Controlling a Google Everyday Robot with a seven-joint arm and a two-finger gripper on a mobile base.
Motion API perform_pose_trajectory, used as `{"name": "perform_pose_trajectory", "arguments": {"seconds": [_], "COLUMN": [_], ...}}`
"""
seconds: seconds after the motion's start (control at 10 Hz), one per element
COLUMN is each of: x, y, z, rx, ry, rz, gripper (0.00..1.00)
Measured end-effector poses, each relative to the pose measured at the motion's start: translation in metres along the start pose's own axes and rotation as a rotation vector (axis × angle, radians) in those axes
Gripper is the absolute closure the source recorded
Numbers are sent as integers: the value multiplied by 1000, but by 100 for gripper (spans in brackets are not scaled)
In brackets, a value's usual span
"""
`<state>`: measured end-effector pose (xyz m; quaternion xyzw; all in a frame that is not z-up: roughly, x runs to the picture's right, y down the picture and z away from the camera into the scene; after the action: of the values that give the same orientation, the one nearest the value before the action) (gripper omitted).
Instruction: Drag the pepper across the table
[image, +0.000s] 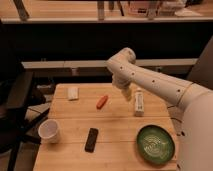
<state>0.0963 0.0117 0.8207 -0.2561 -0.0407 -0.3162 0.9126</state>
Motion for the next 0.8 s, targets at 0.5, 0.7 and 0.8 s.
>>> {"name": "perform_pose_trajectory", "arguments": {"seconds": [0.5,0.7,0.8], "x": [-5,-10,-10], "y": [-8,-14,-16], "z": [25,37,40], "rx": [-10,-17,-18], "ry": [-20,-29,-32], "rz": [-44,-67,-75], "gripper": [20,20,20]}}
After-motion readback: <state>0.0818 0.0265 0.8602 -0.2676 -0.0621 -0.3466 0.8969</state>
